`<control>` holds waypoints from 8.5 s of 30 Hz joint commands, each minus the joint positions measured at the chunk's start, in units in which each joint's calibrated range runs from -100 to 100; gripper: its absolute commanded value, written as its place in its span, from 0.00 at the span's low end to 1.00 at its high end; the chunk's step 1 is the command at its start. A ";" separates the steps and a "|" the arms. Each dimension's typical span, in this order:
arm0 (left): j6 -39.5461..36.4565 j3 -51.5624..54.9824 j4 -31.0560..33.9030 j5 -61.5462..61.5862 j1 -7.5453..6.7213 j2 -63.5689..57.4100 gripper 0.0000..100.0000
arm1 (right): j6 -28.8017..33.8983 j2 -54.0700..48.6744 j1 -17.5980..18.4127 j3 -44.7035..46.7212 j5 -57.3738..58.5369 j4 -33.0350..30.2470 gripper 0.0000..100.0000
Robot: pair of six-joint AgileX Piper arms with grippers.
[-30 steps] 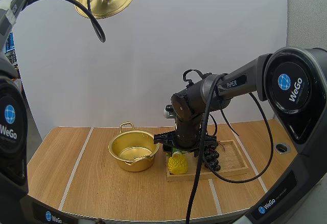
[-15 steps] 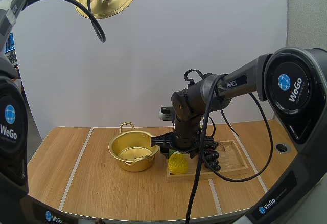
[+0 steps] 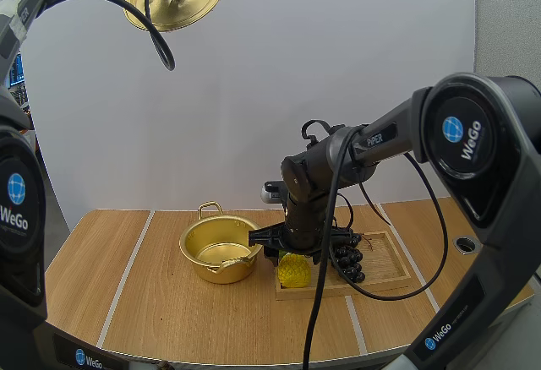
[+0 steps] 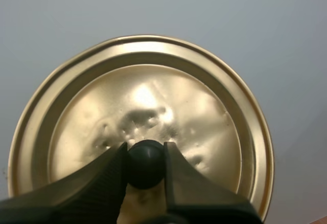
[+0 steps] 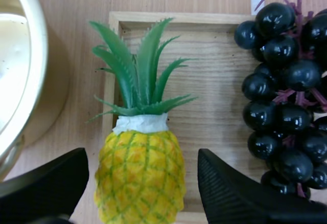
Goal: Open the pot, put the pineapple inside, and close it
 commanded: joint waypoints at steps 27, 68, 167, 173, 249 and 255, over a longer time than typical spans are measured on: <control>-0.24 -0.53 -0.59 -1.93 0.10 -0.19 0.00 | -2.17 2.26 -0.17 -2.15 -0.70 1.29 0.00; -0.24 -0.53 -0.59 -1.93 0.10 -0.19 0.00 | -6.56 17.01 9.15 -23.19 3.21 -1.28 0.00; -0.24 -0.53 -0.59 -1.93 0.10 -0.19 0.00 | -19.58 -47.23 9.15 -10.16 40.02 5.56 0.00; -0.24 -0.53 -0.59 -1.93 0.10 -0.19 0.00 | -19.58 -47.23 9.15 -10.16 39.99 5.67 0.00; 25.74 46.13 -6.53 4.78 -3.70 25.56 0.00 | -19.58 -47.23 9.15 -10.16 39.99 5.67 0.00; 25.48 46.13 -6.53 4.78 -3.70 27.89 0.00 | -19.58 -47.23 9.15 -10.16 39.99 5.67 0.00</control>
